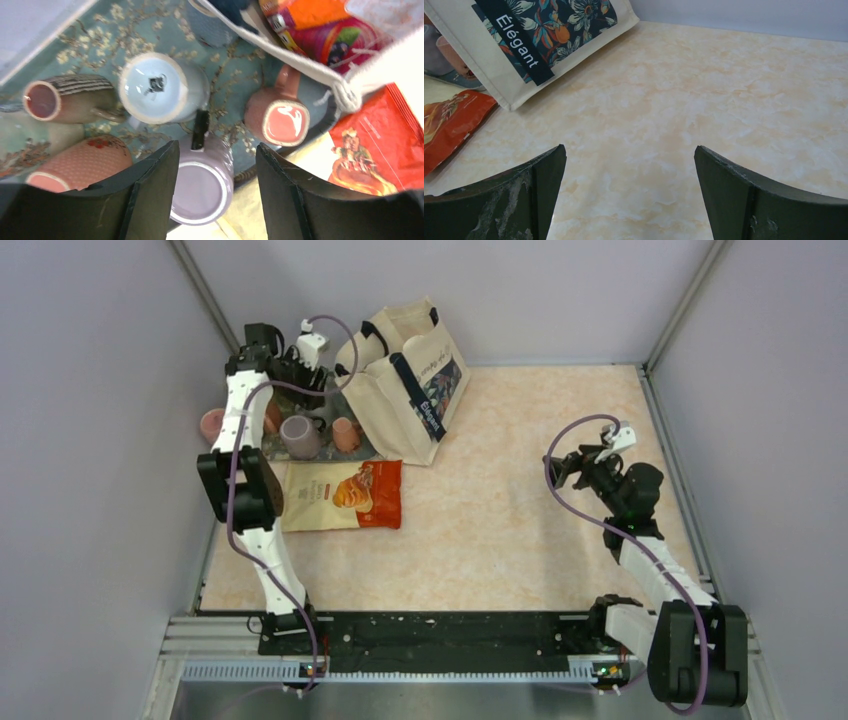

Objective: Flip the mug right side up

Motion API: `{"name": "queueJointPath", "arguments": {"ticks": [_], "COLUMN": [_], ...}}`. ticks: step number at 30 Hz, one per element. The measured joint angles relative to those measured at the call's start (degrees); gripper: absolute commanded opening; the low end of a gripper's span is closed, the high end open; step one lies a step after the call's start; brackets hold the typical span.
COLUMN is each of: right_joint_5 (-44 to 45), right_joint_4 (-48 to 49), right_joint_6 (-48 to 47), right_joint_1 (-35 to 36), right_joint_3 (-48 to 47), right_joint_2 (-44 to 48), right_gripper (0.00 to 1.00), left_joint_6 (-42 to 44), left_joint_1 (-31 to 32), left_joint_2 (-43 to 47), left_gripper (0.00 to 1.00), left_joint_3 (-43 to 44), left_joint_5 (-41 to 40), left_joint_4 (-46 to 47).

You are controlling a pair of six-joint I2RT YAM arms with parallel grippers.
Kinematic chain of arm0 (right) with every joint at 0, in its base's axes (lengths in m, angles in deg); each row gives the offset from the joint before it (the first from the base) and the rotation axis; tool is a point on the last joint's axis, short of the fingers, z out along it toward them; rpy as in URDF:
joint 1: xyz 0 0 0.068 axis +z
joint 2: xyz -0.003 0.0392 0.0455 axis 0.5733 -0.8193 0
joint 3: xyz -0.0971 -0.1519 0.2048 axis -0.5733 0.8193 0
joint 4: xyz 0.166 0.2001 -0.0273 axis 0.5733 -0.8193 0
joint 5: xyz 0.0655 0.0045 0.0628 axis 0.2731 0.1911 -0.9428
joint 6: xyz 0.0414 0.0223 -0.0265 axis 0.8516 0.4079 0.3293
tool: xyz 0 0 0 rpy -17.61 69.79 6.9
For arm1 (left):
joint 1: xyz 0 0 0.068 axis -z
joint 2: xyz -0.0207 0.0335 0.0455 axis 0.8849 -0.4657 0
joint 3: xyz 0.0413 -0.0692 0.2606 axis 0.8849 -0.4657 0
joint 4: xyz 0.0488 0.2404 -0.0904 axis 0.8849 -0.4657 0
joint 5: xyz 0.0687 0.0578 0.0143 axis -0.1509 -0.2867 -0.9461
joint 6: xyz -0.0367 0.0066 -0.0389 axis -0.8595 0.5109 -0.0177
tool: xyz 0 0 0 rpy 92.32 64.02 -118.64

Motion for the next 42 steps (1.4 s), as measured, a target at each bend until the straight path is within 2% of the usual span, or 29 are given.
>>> {"name": "queueJointPath", "arguments": {"ticks": [6, 12, 19, 29, 35, 42], "right_joint_5": [-0.2, -0.2, -0.2, -0.17, -0.17, -0.17], "right_joint_4": [-0.07, -0.31, -0.46, -0.48, -0.5, -0.87], "right_joint_6": [-0.28, -0.42, -0.42, -0.44, -0.46, -0.46], "right_joint_1": [0.0, 0.0, 0.0, 0.0, 0.0, 0.0], "right_joint_3": [0.0, 0.0, 0.0, 0.0, 0.0, 0.0], "right_joint_2": [-0.02, 0.0, -0.02, 0.0, 0.0, 0.0], "right_gripper": [0.99, 0.99, 0.99, 0.99, 0.99, 0.99], "left_joint_6": [-2.8, -3.52, -3.28, 0.59, 2.97, 8.76], "left_joint_1": [-0.26, -0.48, -0.55, -1.07, -1.36, -2.75], "left_joint_2": [-3.63, -7.32, -7.61, -7.58, -7.48, -7.43], "left_gripper": [0.56, 0.53, 0.47, 0.47, 0.43, 0.44], "left_joint_3": [5.6, 5.68, 3.85, 1.14, 0.26, 1.09], "left_joint_5": [-2.1, -4.07, -4.92, -6.86, -7.65, -5.9], "left_joint_4": [0.37, -0.55, -1.01, -0.74, 0.2, -2.29]}}
